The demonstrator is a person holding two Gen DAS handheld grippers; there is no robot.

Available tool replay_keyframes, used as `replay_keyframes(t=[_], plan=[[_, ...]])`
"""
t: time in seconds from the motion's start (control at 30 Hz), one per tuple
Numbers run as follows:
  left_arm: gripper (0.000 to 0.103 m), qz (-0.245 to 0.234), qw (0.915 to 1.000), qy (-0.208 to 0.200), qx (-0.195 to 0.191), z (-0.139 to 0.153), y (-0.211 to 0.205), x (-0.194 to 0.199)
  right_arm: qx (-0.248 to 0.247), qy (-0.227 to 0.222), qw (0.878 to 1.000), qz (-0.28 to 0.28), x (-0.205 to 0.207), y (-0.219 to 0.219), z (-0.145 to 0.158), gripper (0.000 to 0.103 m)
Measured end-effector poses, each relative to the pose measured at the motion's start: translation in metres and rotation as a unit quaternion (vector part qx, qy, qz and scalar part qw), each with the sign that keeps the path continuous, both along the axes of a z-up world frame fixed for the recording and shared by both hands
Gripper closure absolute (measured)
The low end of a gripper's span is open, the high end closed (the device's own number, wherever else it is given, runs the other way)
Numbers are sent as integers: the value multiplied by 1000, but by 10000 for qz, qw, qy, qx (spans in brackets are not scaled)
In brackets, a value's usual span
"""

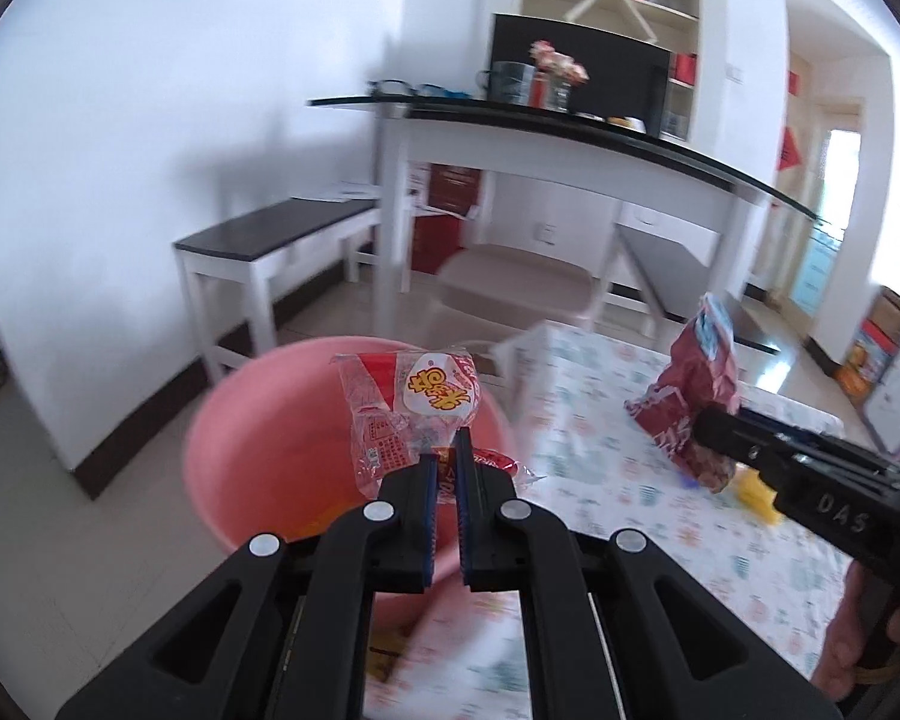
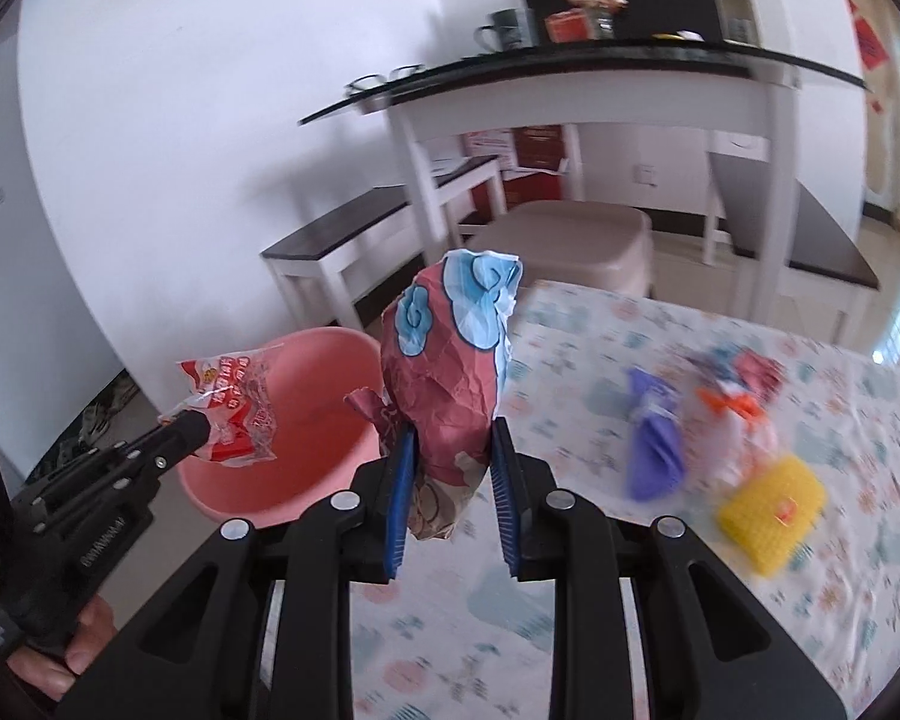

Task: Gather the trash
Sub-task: 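Carry both wrappers over the pink basin and open both tools to drop them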

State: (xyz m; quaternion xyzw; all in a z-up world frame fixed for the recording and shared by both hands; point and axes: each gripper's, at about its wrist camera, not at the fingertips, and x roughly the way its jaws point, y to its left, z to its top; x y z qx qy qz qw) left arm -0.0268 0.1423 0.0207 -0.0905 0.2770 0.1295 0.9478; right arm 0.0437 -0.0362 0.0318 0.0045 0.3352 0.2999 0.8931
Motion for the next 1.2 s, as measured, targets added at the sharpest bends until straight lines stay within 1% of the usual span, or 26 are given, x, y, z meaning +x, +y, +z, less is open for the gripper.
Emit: replay_keyframes(t=[0.1, 0.27, 0.43, 0.57, 0.8, 0.93, 1.1, 1.17, 1.2], plan=[[98, 209, 9997, 49, -71, -4, 17, 3, -97, 1, 9997, 209, 6, 25, 1, 78], [98, 499, 9986, 146, -50, -14, 41, 6, -221, 98, 9989, 413, 15, 58, -6, 78], [98, 570, 9980, 246, -69, -26, 57, 9, -264, 158, 9984, 480, 21, 79, -12, 78], [98, 550, 9979, 331, -130, -35, 67, 12, -355, 230, 9981, 456, 26, 87, -20, 78], [98, 362, 9969, 529, -467, -50, 80, 19, -493, 338, 9973, 417, 33, 96, -31, 78], [98, 348, 9961, 647, -479, -54, 81, 23, -508, 450, 9966, 471, 35, 100, -37, 78], [98, 383, 9954, 726, -490, -57, 82, 23, -528, 465, 9955, 643, 31, 108, -39, 78], [97, 382, 9951, 760, -506, -58, 82, 23, -544, 534, 9942, 758, 29, 113, -41, 78], [97, 398, 9949, 777, -510, -58, 81, 22, -537, 568, 9938, 796, 28, 115, -41, 76]])
